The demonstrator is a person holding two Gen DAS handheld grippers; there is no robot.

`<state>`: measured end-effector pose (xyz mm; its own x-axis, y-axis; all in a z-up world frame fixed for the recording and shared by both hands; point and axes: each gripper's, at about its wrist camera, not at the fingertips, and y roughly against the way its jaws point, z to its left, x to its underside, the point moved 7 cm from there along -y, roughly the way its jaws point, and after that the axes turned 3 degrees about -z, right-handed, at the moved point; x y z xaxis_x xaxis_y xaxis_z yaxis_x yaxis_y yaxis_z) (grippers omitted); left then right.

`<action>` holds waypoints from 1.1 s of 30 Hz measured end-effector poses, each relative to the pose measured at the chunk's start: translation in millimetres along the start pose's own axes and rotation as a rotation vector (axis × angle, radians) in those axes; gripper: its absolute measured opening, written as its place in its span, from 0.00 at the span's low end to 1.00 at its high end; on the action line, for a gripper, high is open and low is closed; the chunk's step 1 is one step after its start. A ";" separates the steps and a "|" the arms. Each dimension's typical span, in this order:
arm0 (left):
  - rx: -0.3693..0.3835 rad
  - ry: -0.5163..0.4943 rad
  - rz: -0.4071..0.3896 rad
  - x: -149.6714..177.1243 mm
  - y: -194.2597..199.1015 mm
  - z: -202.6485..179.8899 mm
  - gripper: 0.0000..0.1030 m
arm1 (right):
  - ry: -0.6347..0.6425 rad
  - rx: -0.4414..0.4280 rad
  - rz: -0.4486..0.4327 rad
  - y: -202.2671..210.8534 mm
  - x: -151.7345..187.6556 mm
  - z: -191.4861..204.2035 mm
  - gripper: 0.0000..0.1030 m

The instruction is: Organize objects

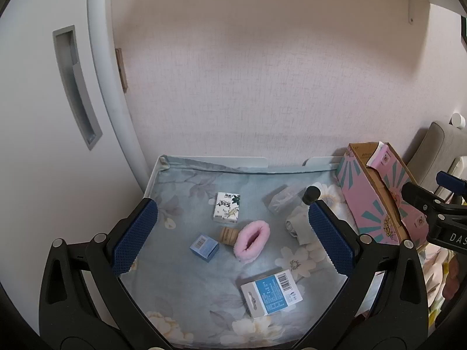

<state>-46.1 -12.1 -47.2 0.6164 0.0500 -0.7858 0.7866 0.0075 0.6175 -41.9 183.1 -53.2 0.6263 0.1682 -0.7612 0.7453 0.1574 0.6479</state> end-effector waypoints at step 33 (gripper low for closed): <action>0.012 -0.008 0.005 -1.3 -10.4 6.9 1.00 | 0.002 -0.009 0.000 -7.2 -2.5 6.3 0.99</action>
<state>-54.8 -19.1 -52.8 0.6205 0.0425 -0.7830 0.7838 -0.0044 0.6209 -47.4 175.4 -56.2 0.6261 0.1705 -0.7609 0.7429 0.1662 0.6485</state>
